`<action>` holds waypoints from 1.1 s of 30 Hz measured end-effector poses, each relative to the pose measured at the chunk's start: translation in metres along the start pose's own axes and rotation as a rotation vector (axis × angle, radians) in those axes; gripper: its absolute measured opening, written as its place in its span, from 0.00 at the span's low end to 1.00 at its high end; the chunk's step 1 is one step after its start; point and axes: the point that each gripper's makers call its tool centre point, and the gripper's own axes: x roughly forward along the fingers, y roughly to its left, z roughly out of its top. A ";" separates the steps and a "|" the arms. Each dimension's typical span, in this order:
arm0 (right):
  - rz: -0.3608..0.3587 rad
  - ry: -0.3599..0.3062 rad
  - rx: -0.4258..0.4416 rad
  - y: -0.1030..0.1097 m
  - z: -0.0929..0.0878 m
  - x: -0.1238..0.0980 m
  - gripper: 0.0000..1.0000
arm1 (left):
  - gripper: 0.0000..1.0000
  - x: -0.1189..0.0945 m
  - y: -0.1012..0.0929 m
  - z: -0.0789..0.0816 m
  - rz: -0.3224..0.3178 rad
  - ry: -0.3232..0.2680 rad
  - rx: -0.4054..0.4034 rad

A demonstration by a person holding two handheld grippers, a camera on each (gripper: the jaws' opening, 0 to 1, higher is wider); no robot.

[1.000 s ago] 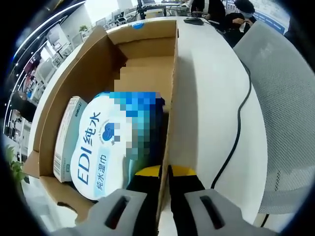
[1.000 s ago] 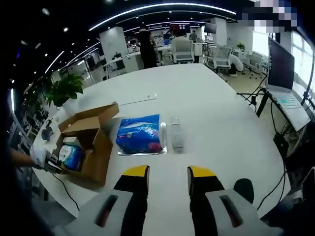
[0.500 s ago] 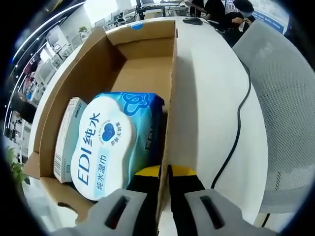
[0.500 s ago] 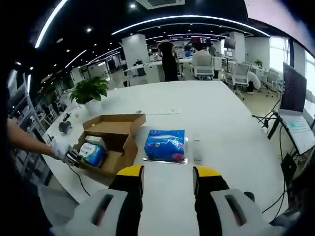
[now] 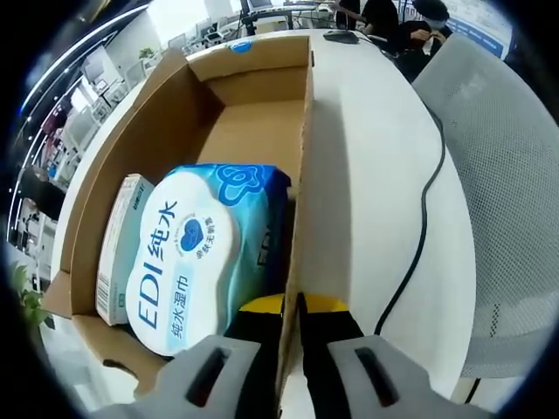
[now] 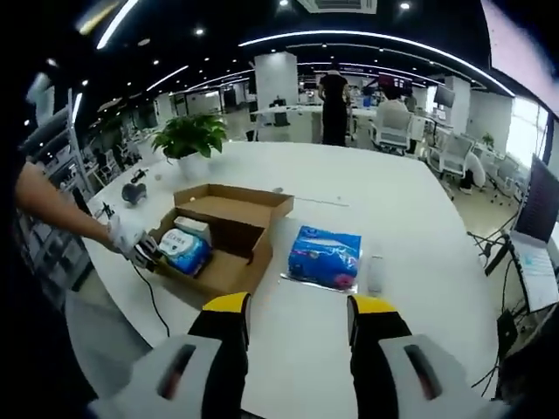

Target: Operate the shoe box by opening the lid, removing the specified soft item, and placing it in the target area until the item is outside and the box remains undamaged.

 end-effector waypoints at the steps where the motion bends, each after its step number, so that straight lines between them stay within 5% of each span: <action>1: 0.006 0.011 -0.020 0.003 0.000 0.001 0.43 | 0.04 0.000 0.000 0.000 0.000 0.000 0.000; 17: 0.051 0.041 -0.132 0.030 0.008 0.022 0.41 | 0.04 0.001 0.000 -0.001 0.003 -0.003 0.010; 19: 0.065 0.050 -0.089 0.042 0.003 0.027 0.41 | 0.04 0.001 0.000 -0.001 0.002 -0.006 0.020; 23: 0.107 0.059 -0.137 0.072 -0.007 0.033 0.44 | 0.04 0.001 0.000 -0.001 0.000 -0.004 0.013; 33: 0.149 0.007 -0.257 0.099 0.015 0.041 0.43 | 0.04 0.001 0.000 0.000 0.002 -0.005 0.011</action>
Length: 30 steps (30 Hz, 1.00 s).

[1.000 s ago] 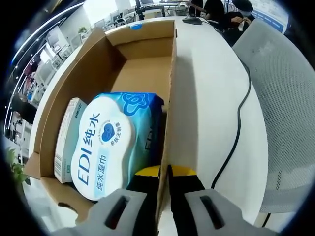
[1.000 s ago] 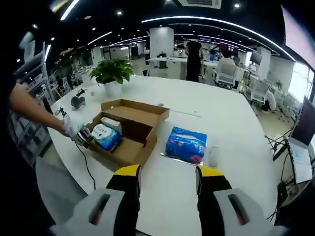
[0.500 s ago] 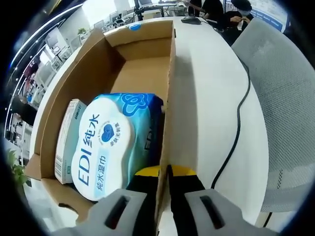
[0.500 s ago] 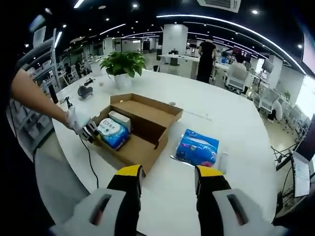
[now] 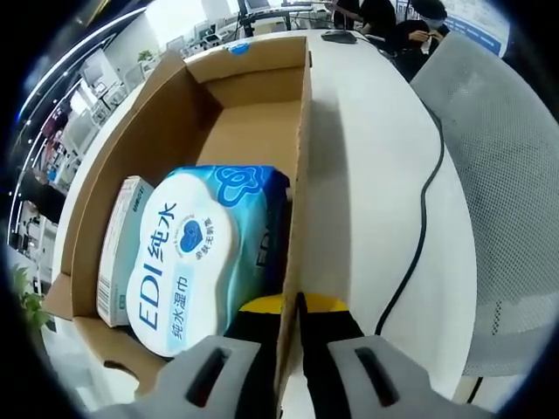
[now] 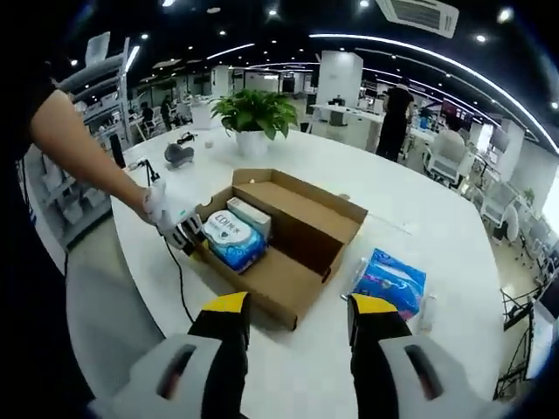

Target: Operate the shoe box by opening the lid, removing the specified soft item, and placing it in the target area until the item is outside and the box remains undamaged.

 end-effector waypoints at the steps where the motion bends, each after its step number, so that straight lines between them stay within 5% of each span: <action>1: -0.001 0.005 -0.011 0.001 0.002 0.001 0.43 | 0.04 0.000 0.000 0.000 0.000 0.000 0.001; 6: 0.003 0.028 -0.097 0.006 0.004 0.007 0.40 | 0.04 0.000 0.000 0.000 0.000 -0.002 0.003; 30: 0.071 0.004 -0.173 0.023 0.040 0.039 0.38 | 0.04 0.000 -0.001 0.000 0.000 -0.002 0.006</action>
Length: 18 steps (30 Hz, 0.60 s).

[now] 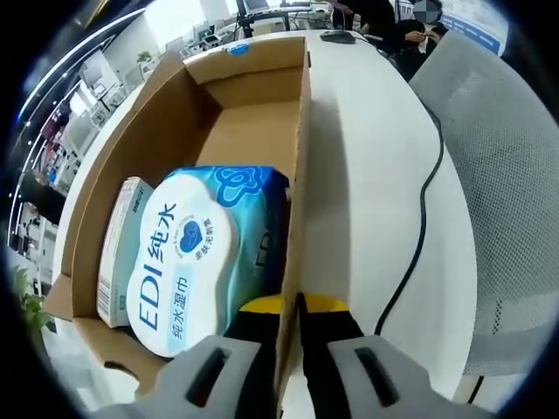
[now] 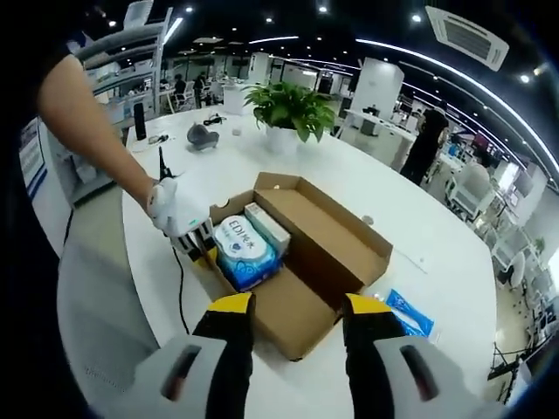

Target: Operate the shoe box by opening the lid, removing the specified soft item, and placing it in the target area until the item is outside and the box remains undamaged.

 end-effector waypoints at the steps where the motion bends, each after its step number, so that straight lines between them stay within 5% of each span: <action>1: 0.007 0.003 0.002 0.001 0.000 0.003 0.38 | 0.04 0.000 0.000 0.000 0.000 0.000 0.001; 18: 0.023 -0.008 -0.064 -0.003 0.024 0.031 0.32 | 0.04 0.000 -0.001 0.000 0.002 -0.002 0.004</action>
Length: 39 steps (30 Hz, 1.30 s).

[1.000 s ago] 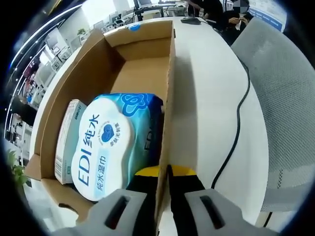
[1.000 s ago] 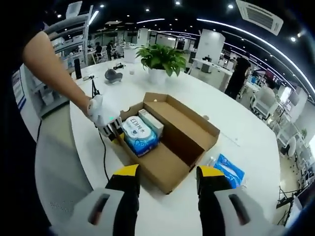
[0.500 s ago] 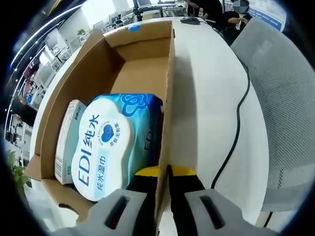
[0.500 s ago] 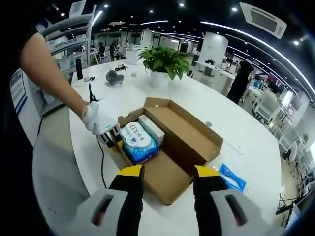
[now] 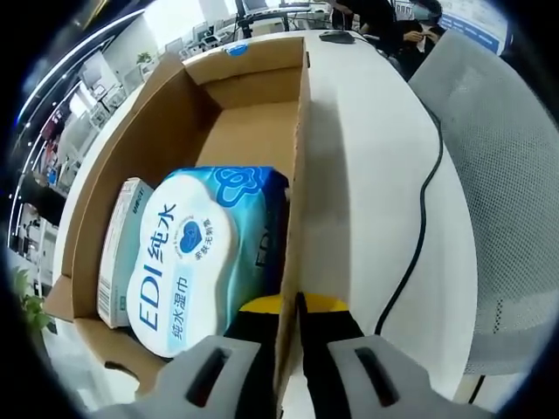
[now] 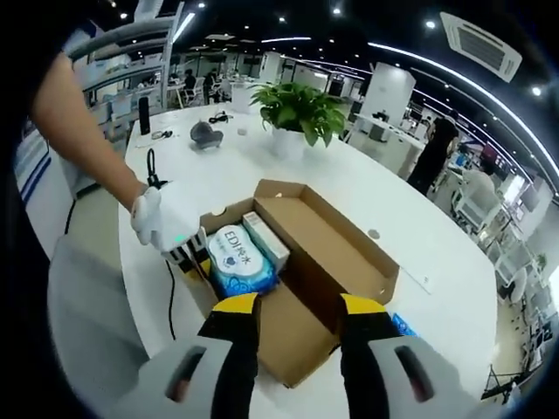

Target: Operate the shoe box by opening the lid, removing the specified soft item, and placing it in the target area until the item is outside and the box remains undamaged.

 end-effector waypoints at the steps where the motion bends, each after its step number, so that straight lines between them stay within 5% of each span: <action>1: 0.000 -0.001 -0.003 -0.001 0.002 0.002 0.32 | 0.04 0.000 0.000 0.000 0.000 0.000 0.001; 13: -0.004 -0.024 -0.056 -0.007 0.019 0.018 0.34 | 0.04 0.001 0.000 0.000 -0.001 -0.002 0.003; 39: 0.024 0.023 -0.148 -0.010 0.019 0.062 0.34 | 0.04 0.000 -0.001 0.001 0.001 -0.007 0.010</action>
